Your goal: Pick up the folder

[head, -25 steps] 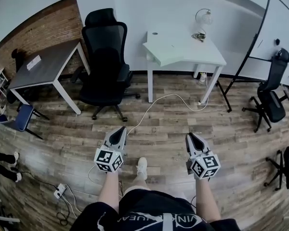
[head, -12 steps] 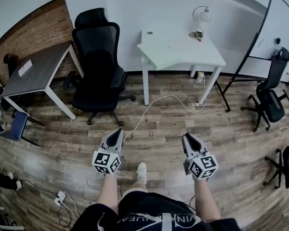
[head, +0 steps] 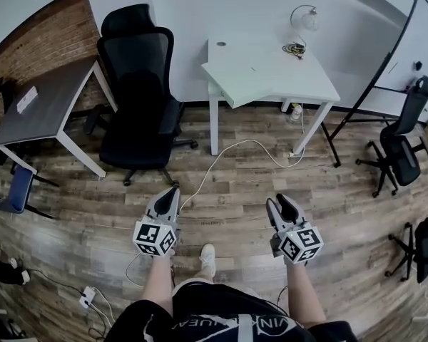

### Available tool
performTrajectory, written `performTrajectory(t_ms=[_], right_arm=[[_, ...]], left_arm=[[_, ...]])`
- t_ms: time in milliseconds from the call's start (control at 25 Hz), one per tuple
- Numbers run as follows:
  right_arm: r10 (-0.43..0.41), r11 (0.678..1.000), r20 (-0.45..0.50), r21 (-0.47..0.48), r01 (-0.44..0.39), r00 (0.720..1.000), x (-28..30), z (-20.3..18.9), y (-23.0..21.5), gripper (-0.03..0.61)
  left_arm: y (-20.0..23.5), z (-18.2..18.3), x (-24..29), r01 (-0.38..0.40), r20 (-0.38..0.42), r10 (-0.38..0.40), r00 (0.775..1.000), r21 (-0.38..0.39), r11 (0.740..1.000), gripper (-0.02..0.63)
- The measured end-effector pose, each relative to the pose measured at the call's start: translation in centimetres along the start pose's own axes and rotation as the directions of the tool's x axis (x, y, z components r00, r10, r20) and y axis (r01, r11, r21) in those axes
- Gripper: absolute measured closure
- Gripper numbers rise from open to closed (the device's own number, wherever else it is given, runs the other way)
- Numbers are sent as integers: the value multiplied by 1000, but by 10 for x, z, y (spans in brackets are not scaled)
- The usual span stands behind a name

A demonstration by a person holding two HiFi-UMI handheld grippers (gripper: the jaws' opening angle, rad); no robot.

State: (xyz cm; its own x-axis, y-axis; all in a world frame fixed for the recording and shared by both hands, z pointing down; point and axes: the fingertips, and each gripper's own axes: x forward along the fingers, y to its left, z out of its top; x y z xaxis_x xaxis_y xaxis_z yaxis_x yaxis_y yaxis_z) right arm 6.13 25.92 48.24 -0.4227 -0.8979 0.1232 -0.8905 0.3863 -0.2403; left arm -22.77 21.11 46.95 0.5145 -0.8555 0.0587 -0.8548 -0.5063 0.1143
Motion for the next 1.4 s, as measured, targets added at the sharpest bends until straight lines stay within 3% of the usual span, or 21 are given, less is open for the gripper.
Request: performTrajectory(t_ms=[400, 1120, 1400], right_arm=[[-33, 997, -30, 68, 35, 999, 56, -5, -20, 388], [-103, 984, -3, 149, 102, 995, 148, 3, -53, 376], [-124, 981, 7, 148, 122, 992, 157, 12, -64, 376]], left_arm=[[45, -3, 47, 4, -34, -4, 999, -12, 1000, 600], [114, 3, 141, 63, -60, -63, 996, -6, 998, 600], [118, 5, 167, 88, -48, -89, 995, -14, 996, 600]])
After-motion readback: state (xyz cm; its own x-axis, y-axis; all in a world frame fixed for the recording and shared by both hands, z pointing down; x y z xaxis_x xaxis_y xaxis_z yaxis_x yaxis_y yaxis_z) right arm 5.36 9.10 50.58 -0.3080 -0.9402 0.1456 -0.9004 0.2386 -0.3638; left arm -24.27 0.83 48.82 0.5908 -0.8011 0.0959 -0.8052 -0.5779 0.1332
